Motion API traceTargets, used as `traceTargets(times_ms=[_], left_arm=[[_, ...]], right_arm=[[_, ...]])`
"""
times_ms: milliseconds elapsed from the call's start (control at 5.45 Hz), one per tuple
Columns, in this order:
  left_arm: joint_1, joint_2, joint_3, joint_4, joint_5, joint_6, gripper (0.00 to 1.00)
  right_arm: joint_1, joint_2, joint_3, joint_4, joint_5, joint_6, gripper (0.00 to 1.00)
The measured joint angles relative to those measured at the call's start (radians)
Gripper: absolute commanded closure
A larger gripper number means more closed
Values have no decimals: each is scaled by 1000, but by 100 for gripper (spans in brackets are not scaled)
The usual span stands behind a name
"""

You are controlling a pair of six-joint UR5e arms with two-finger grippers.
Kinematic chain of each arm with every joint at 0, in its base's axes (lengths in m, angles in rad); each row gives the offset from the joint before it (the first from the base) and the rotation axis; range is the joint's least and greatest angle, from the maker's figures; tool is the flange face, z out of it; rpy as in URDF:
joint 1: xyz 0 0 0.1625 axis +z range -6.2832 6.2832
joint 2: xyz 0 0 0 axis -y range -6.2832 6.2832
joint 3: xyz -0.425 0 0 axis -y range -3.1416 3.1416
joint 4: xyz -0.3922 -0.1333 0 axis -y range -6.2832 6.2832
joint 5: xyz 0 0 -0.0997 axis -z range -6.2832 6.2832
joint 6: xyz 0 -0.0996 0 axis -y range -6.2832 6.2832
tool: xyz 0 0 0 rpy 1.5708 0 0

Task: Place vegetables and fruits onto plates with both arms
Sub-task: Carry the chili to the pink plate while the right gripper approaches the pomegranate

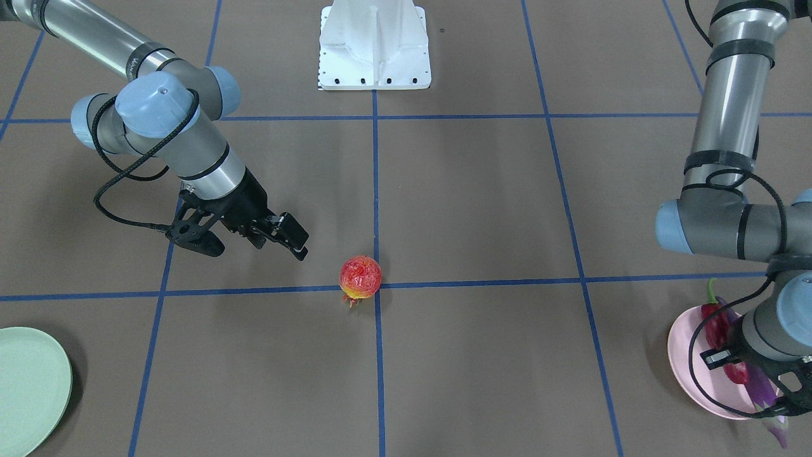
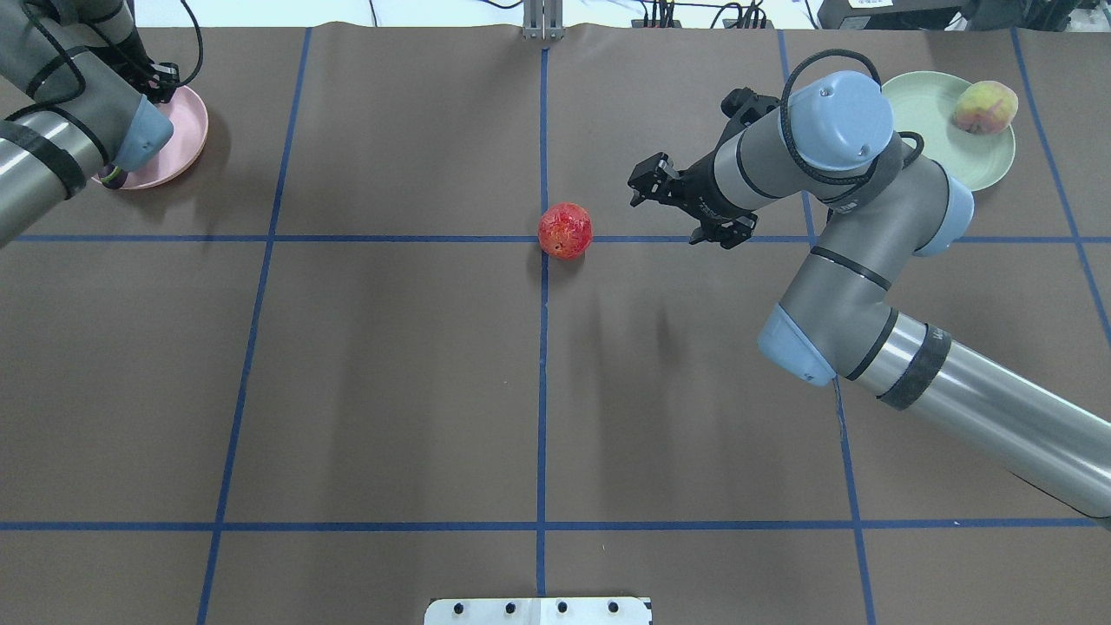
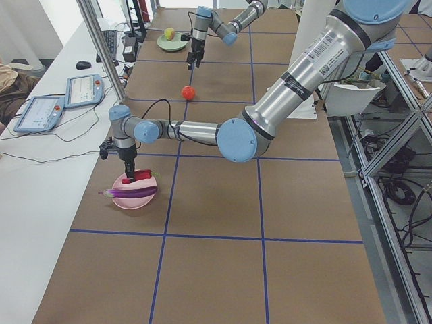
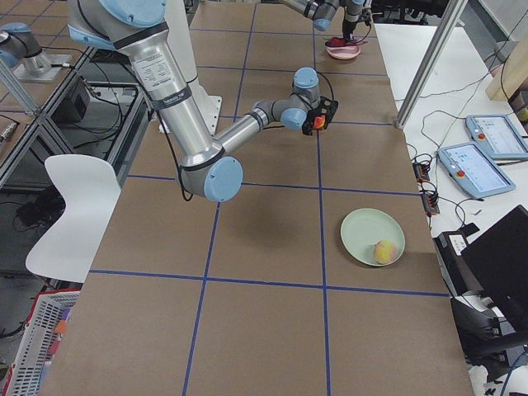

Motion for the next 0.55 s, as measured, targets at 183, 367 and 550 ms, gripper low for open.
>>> traceTargets(times_ms=[183,367,550], left_arm=[[-13,-2,-1,-11,2,6,0],[-25,-3,-4,-23,1,10,0],[-34,-5,-13,-24,-1,11,0]], right_arm=[[-7,9,-6,-1,-17,2,0],[-17,18,-15,-2,-44,4,0],[-25,22,-21,-3,-62,5,0]])
